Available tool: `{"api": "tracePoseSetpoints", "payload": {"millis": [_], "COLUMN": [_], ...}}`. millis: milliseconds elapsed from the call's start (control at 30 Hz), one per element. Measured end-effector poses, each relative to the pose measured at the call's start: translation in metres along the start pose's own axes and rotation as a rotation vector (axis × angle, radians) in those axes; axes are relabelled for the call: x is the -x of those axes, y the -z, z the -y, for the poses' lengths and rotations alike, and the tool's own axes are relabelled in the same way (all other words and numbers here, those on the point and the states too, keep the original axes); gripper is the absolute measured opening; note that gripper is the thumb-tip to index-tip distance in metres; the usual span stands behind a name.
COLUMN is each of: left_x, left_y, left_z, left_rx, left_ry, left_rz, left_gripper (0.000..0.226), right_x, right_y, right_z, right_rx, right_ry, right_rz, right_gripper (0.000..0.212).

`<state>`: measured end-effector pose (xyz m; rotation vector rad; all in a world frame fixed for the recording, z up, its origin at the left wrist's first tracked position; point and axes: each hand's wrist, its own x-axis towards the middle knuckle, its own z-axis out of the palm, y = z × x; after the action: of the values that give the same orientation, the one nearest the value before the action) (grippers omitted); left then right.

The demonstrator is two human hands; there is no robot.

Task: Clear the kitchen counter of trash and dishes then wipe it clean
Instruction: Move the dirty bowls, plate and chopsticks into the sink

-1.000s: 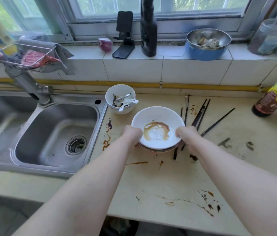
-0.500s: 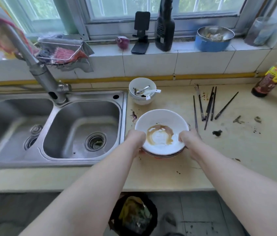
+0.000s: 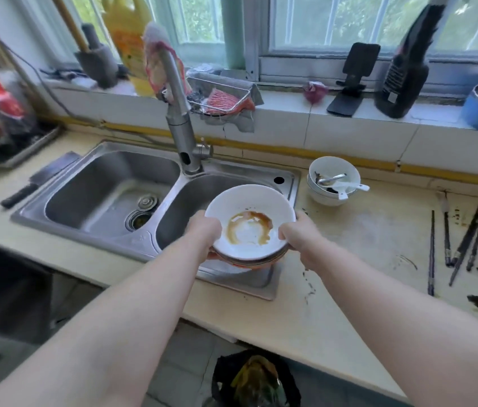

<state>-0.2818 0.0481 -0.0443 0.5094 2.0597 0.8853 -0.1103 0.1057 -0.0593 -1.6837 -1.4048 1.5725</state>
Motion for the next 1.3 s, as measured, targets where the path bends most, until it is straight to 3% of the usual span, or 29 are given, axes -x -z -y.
{"api": "tracePoseSetpoints", "payload": {"millis": [233,433,667,933,1133,1300], "left_x": [-0.073,-0.166,-0.272,-0.352,-0.381,-0.390], "left_y": [0.083,0.167,0.248,0.263,0.251,0.244], "left_z": [0.005,0.001,0.003,0.053,0.083,0.092], "left_rx": [0.058,0.107,0.020,-0.070,-0.188,-0.165], "left_ry": [0.033,0.102,0.189,0.370,0.491,0.567], "left_rz": [-0.115,-0.169,-0.107,0.015,0.094,0.168], "left_gripper": [0.046,0.030,0.032,0.037,0.058,0.060], "right_x": [-0.036,-0.093,-0.160,-0.203,-0.215,-0.219], "right_y": [-0.098,-0.211,-0.333,-0.412,-0.429,-0.436], "right_z": [0.048,0.092,0.123,0.097,0.071,0.069], "right_rx": [0.145,0.156,0.122,0.296,0.346,0.297], "right_ry": [0.035,0.015,-0.107,-0.349,-0.507,-0.612], "right_rz": [0.082,0.076,0.111,0.084,0.122,0.125], "right_gripper": [0.049,0.037,0.048,0.056,0.062,0.069]}}
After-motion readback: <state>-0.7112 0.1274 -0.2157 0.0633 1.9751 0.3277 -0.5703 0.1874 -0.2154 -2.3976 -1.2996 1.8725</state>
